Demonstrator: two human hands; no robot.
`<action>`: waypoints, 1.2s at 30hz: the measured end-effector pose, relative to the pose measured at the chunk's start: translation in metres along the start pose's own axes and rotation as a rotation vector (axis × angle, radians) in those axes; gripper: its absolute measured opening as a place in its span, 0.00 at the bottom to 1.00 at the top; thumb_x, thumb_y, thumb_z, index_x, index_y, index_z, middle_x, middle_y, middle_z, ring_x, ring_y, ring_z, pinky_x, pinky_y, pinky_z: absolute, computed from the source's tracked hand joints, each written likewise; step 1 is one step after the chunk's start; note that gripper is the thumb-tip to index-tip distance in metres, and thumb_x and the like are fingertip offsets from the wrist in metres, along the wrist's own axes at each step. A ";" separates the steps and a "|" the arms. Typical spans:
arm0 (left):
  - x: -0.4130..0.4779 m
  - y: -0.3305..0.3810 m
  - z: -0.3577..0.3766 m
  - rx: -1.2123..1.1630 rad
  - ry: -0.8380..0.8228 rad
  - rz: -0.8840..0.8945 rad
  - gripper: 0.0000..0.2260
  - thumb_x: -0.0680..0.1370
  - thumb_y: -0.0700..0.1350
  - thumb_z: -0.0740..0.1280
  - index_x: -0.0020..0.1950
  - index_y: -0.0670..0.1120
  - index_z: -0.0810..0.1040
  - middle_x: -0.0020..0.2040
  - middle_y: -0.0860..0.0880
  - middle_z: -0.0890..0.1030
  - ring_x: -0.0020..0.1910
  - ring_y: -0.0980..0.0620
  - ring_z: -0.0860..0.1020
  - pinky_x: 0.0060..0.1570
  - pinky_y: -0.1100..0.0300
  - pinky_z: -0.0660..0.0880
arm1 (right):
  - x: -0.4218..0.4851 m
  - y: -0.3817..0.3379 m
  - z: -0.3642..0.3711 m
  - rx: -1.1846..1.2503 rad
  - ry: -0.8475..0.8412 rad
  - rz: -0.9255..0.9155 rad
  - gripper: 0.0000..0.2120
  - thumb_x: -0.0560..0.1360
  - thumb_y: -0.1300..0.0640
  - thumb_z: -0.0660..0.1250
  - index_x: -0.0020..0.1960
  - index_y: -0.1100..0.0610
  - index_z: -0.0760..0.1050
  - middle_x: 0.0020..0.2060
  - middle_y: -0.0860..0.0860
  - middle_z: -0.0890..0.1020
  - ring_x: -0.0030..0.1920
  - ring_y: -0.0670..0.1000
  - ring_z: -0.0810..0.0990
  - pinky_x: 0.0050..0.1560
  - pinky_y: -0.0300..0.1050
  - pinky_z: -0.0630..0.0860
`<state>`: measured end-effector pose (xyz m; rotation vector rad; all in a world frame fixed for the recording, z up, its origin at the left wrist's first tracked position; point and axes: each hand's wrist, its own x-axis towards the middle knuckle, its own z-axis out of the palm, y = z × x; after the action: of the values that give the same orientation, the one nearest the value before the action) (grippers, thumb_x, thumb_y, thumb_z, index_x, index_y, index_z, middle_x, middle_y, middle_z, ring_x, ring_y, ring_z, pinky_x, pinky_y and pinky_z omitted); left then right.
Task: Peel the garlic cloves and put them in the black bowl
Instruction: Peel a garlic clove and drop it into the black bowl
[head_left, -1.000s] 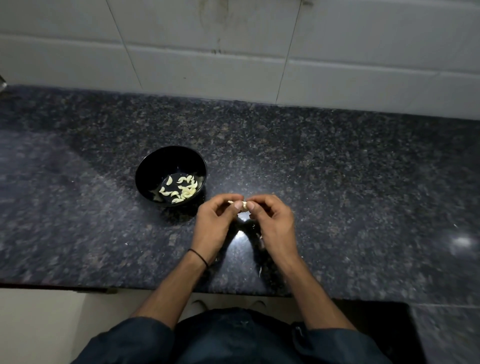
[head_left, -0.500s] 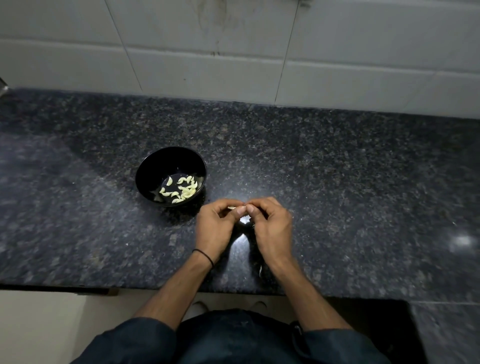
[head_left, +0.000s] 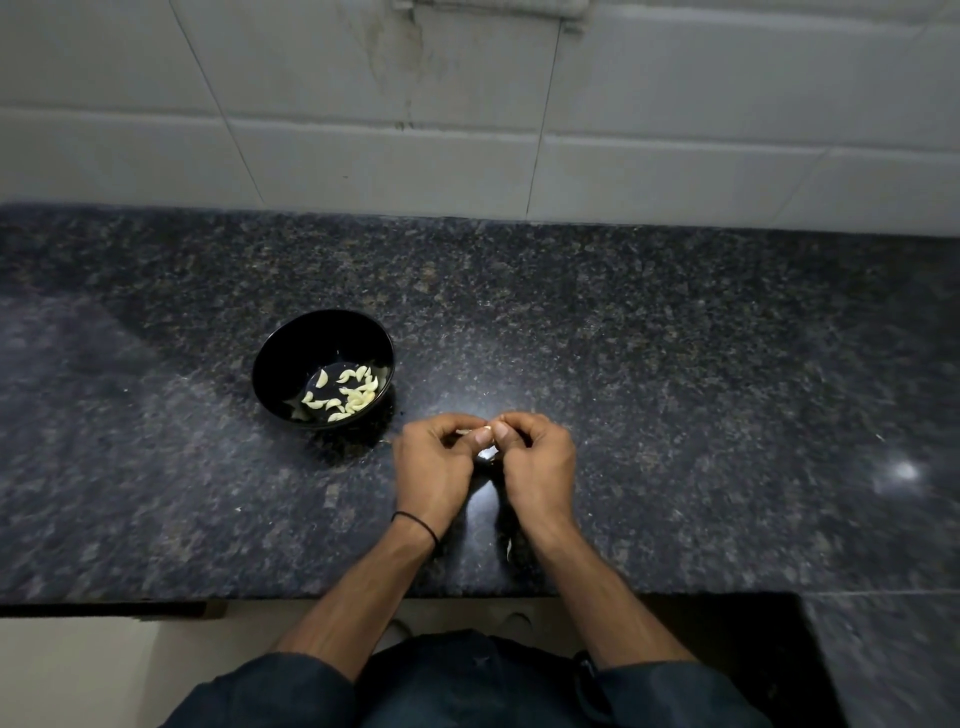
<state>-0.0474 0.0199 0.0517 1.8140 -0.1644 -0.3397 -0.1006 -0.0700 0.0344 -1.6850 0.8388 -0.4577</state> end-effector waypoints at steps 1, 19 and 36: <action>0.000 0.000 0.001 -0.002 0.003 -0.004 0.03 0.72 0.36 0.76 0.42 0.43 0.87 0.36 0.55 0.85 0.33 0.64 0.81 0.37 0.72 0.75 | 0.001 0.001 0.000 0.001 0.005 0.010 0.09 0.76 0.62 0.69 0.40 0.53 0.83 0.39 0.47 0.84 0.43 0.46 0.83 0.43 0.39 0.77; -0.003 -0.003 0.007 -0.007 0.006 -0.016 0.04 0.72 0.39 0.77 0.41 0.48 0.87 0.36 0.54 0.86 0.38 0.56 0.85 0.41 0.64 0.80 | 0.013 -0.005 -0.015 -0.010 -0.084 0.144 0.07 0.76 0.59 0.71 0.41 0.53 0.85 0.34 0.47 0.86 0.38 0.50 0.86 0.38 0.49 0.82; 0.007 -0.007 -0.007 -0.281 -0.031 -0.097 0.05 0.71 0.34 0.76 0.46 0.39 0.85 0.42 0.44 0.87 0.41 0.50 0.85 0.40 0.62 0.81 | 0.010 -0.015 -0.020 0.105 -0.200 0.036 0.04 0.77 0.60 0.72 0.47 0.55 0.86 0.40 0.49 0.87 0.41 0.47 0.86 0.42 0.39 0.79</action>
<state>-0.0394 0.0258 0.0458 1.5423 -0.0472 -0.4375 -0.1035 -0.0896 0.0528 -1.5866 0.6863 -0.2972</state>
